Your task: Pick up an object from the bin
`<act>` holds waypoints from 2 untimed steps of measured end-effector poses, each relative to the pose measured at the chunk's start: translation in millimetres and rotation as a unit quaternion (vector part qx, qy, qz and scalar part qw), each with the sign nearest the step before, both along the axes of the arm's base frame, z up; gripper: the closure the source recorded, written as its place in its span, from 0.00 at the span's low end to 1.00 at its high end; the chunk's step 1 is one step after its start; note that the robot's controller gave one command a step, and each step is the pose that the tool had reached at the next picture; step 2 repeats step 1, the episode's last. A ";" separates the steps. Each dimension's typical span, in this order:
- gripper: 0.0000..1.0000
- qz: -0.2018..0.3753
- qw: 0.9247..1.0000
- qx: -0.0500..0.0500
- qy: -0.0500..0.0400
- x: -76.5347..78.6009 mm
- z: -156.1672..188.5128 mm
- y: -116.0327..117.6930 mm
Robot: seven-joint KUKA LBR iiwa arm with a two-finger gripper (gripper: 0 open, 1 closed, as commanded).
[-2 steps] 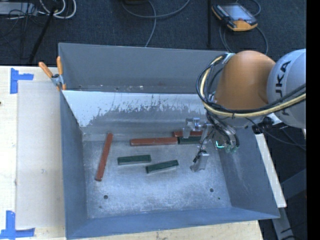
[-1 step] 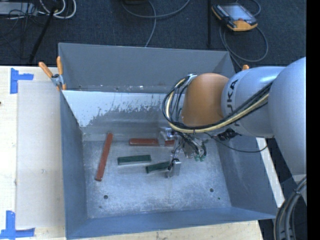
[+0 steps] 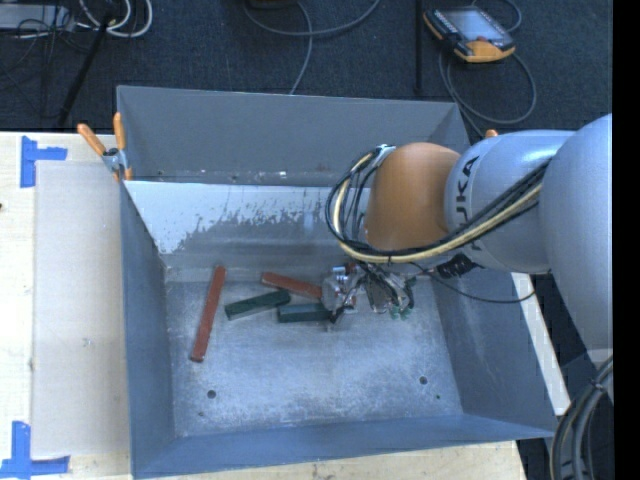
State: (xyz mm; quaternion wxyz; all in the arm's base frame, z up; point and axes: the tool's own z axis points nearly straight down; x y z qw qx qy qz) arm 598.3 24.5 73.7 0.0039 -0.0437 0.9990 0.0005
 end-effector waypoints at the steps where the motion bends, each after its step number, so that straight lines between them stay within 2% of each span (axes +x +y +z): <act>1: 1.00 0.252 0.968 -0.003 0.000 16.5 142.2 -65.3; 2: 1.00 0.252 0.968 -0.003 0.000 16.5 142.2 -65.3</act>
Offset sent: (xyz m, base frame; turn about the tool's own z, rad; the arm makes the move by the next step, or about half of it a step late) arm 0.0148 -0.0646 0.1401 -0.5123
